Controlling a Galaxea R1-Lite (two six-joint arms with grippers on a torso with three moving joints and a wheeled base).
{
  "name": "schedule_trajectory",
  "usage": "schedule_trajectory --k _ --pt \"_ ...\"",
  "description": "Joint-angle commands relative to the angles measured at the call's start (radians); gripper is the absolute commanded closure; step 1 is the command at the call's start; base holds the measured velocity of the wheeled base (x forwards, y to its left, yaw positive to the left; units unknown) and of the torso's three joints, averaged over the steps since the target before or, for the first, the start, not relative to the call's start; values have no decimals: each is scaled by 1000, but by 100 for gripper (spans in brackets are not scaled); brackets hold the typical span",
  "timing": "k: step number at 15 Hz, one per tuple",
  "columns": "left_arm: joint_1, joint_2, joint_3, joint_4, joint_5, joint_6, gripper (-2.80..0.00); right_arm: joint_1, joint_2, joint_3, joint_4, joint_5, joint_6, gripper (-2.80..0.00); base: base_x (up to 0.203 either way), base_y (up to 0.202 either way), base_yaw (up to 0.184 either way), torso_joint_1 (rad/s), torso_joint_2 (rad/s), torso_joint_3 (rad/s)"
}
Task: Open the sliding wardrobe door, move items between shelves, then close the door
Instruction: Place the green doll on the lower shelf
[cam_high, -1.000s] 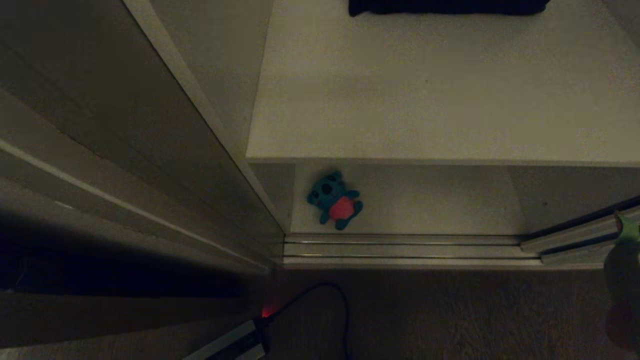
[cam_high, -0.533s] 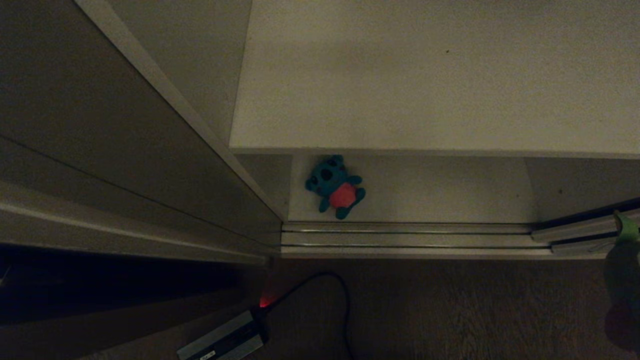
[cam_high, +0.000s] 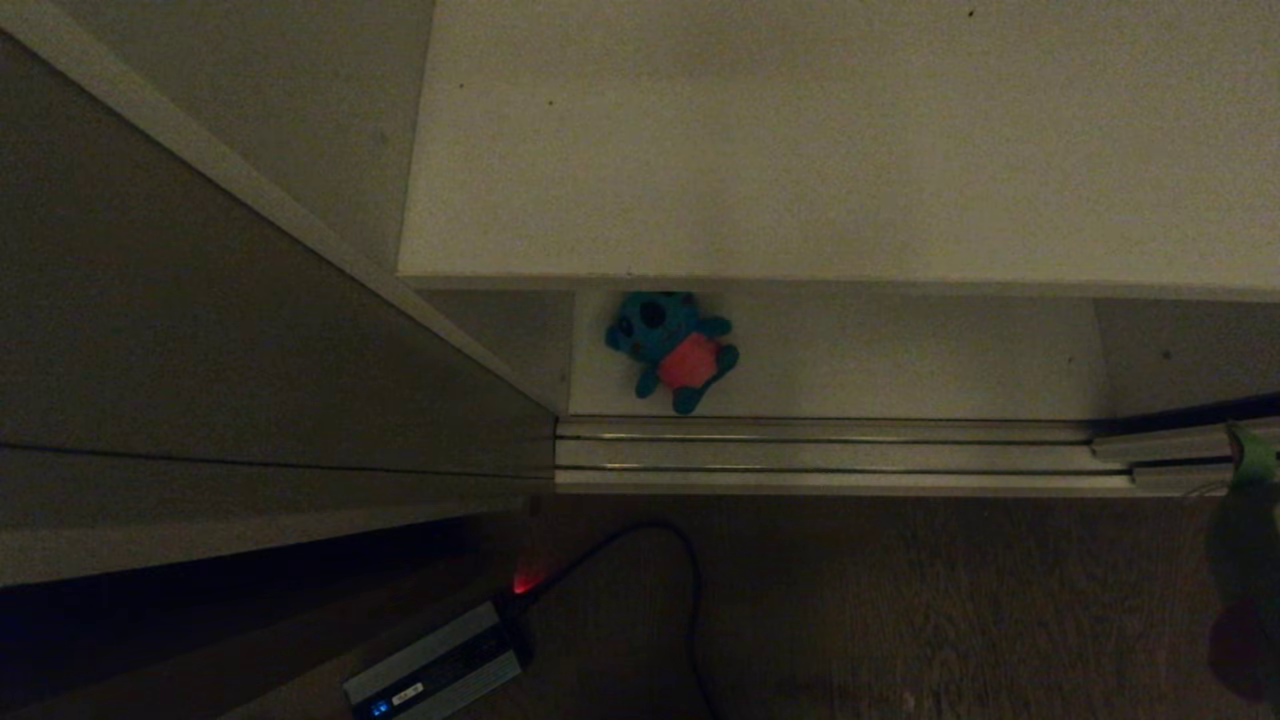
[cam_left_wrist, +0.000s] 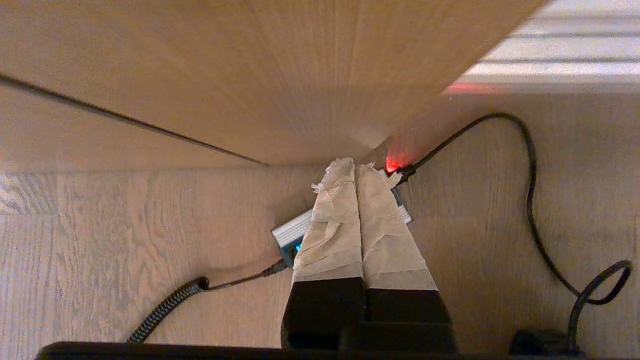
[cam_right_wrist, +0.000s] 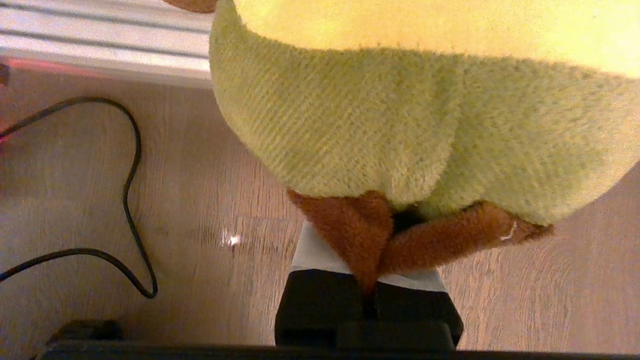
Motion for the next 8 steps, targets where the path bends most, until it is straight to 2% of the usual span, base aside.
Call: schedule_trajectory --k 1,5,8 --pt "0 -2 0 -1 1 0 0 0 2 5 0 0 -1 0 0 0 0 2 -2 -196" --pt "0 -2 2 -5 1 -1 0 0 2 5 0 0 -1 0 0 0 0 2 -1 -183" --pt "0 -2 2 -7 1 -6 0 0 2 3 0 0 -1 0 0 0 0 2 -1 -56"
